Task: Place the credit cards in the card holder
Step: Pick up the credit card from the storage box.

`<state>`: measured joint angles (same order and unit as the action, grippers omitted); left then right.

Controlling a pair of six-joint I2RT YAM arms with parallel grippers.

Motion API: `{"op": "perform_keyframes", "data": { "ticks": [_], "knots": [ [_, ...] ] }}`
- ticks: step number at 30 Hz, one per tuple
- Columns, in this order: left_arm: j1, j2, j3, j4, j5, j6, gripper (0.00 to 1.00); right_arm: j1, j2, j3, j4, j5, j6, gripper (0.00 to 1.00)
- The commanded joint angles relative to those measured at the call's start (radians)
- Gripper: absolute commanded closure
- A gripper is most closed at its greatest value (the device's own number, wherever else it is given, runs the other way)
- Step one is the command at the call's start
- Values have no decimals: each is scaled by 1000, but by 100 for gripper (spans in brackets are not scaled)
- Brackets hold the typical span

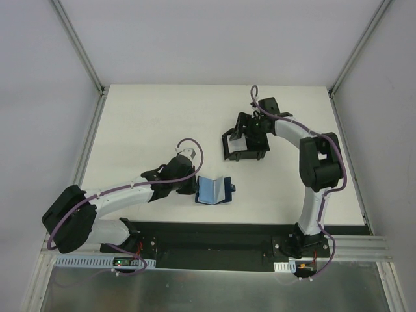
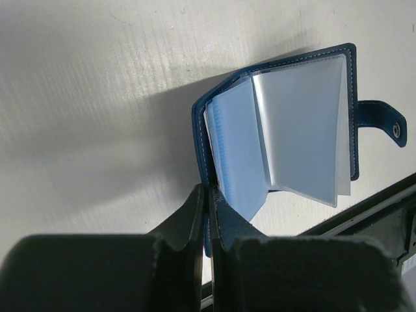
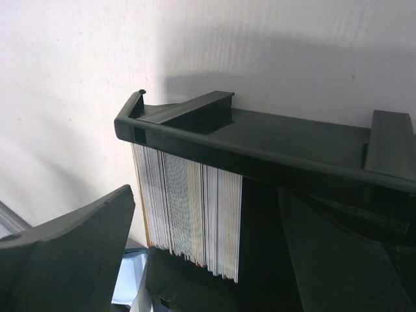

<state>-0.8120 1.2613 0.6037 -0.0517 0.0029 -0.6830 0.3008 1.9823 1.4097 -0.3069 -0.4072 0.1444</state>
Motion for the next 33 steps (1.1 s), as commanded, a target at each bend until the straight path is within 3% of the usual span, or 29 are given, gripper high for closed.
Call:
{"op": "perform_keyframes", "data": {
  "ticks": [1,5,12,28,33],
  "knots": [
    [-7,6,33,-7,22,25,100,-8,-3,3,44,-105,18,10],
    [-7,4,28,-8,19,25,100,-25,-4,-15,112,-188,46,24],
    [-6,9,28,-8,22,22,100,-28,12,5,57,-154,29,23],
    [-6,18,27,-7,26,20,100,-28,-30,9,15,-107,-5,65],
    [-6,27,28,-8,31,20,100,-29,-43,5,14,-105,-6,72]
  ]
}}
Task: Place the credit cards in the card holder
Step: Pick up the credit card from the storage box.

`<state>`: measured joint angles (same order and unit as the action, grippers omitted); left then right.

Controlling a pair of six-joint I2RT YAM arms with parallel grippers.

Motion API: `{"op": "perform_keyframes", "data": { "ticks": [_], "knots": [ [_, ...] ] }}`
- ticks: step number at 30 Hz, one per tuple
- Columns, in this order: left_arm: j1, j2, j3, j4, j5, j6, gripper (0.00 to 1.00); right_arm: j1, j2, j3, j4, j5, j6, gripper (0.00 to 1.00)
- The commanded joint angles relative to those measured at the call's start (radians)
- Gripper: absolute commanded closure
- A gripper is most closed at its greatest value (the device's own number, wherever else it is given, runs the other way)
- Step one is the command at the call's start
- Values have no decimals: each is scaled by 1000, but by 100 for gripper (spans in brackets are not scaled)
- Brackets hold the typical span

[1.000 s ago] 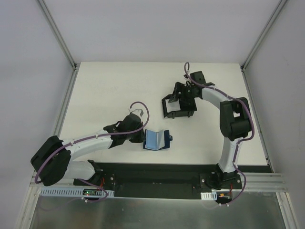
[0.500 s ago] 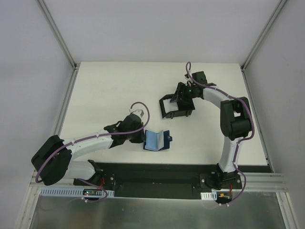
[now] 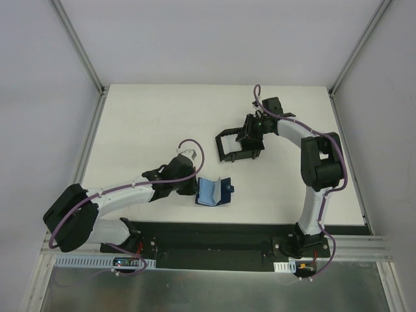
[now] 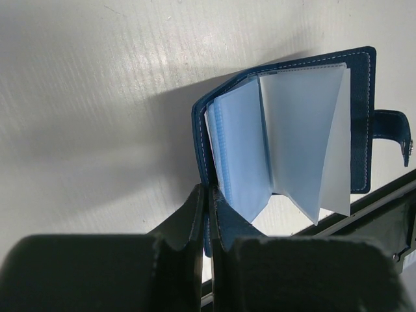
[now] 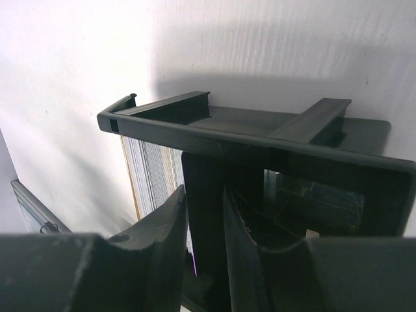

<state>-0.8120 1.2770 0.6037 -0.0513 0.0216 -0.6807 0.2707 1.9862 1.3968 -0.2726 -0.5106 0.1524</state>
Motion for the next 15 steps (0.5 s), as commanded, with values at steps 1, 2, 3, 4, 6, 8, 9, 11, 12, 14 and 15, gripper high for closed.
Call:
{"op": "perform_keyframes", "data": {
  "ticks": [1,2,3,4,6,8,9,11,12,14,15],
  "knots": [
    [-7,15,30,-9,12,18,100,2,-50,18,-19,-2,-14,72],
    [-7,16,31,-9,14,18,100,2,-55,18,-20,-2,-14,73],
    [-6,18,31,-9,14,18,100,2,-58,16,-20,0,-14,72],
    [-4,18,31,-9,15,18,100,2,-59,18,-20,-2,-13,73],
    [-7,22,33,-9,15,18,100,1,-67,13,-19,0,-13,73],
    [-6,25,33,-9,17,20,100,2,-69,13,-22,-2,-16,75],
    [-7,27,34,-9,17,20,100,-1,-69,13,-25,-3,-16,76],
    [-7,30,34,-9,18,18,100,1,-73,14,-28,-3,-17,76],
    [-7,31,34,-9,18,17,100,2,-76,14,-30,-5,-17,76],
    [-7,35,33,-9,18,17,100,2,-75,19,-34,-9,-17,76],
    [-7,36,34,-9,20,18,100,2,-75,22,-33,-20,-16,76]
  ]
}}
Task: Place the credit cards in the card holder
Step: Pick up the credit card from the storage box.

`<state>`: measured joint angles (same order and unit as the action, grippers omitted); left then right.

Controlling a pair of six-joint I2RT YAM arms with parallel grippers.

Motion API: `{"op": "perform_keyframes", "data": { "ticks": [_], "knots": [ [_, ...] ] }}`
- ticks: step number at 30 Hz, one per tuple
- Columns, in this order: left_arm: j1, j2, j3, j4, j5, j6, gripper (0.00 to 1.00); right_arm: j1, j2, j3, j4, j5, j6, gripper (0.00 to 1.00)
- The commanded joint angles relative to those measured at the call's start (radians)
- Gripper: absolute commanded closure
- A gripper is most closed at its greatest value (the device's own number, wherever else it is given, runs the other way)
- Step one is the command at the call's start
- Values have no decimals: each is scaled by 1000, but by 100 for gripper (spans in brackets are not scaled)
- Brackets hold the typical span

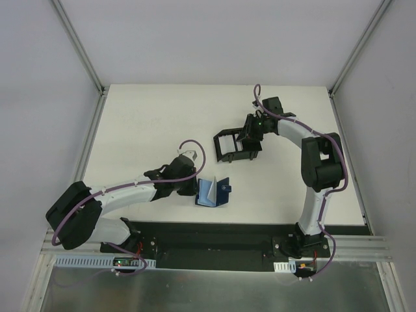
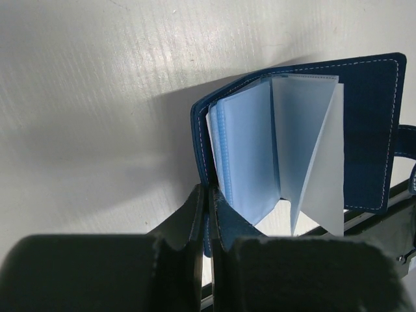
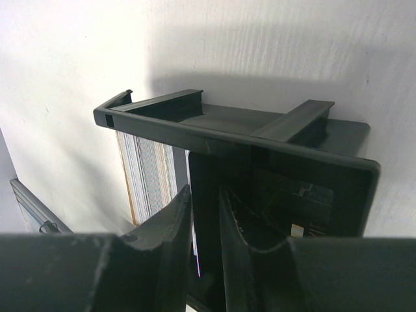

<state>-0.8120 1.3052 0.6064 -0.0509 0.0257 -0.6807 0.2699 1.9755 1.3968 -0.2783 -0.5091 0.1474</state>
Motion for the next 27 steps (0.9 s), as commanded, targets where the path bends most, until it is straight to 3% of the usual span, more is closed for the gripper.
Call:
{"op": "perform_keyframes", "data": {
  "ticks": [1,7,16,27],
  "knots": [
    [-7,8,32,-7,13,18,100,2,-64,24,-28,-25,-9,76],
    [-7,14,35,-9,17,18,100,8,-70,37,-33,-31,7,76],
    [-6,19,38,-9,16,20,100,74,-90,56,-68,135,40,76],
    [-6,14,33,-7,13,21,100,115,-92,97,-99,192,37,78]
  ]
}}
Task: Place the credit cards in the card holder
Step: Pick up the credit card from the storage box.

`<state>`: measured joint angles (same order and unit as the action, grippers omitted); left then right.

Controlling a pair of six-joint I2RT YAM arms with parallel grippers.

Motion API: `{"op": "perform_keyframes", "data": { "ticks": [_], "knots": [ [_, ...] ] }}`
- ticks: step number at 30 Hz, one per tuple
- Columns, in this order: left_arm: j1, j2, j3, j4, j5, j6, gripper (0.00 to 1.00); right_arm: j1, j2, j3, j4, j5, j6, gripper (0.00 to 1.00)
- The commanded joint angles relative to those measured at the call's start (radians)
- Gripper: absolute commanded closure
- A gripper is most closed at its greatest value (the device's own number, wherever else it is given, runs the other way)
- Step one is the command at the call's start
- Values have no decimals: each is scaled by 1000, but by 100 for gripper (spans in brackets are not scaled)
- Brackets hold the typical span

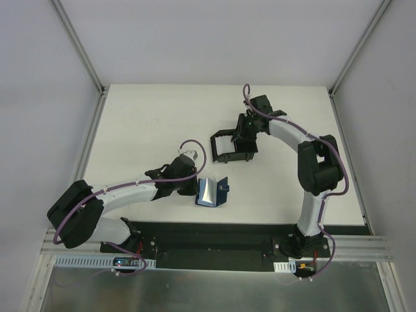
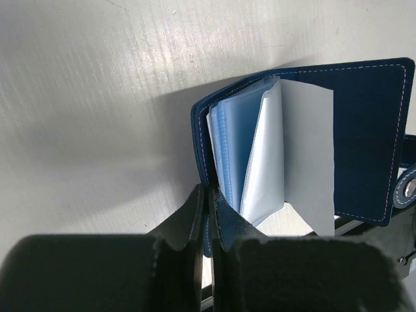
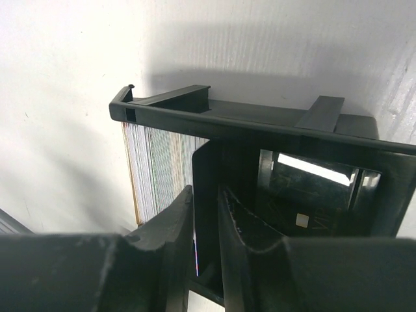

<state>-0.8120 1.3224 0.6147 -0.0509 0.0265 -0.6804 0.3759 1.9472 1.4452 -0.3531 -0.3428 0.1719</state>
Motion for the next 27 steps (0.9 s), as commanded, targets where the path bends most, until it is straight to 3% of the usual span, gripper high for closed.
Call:
{"op": "perform_keyframes", "data": {
  "ticks": [1,12,21,27],
  "knots": [
    [-6,-3,23,-9,12,22,100,9,-68,53,-30,31,11,79],
    [-7,-32,3,-9,-8,13,100,11,-116,86,-118,120,-60,100],
    [-7,-68,-12,-7,-17,10,100,12,-226,54,-101,148,-112,100],
    [-6,-106,-15,-7,-20,12,100,11,-384,-34,-44,52,-89,100]
  ]
}}
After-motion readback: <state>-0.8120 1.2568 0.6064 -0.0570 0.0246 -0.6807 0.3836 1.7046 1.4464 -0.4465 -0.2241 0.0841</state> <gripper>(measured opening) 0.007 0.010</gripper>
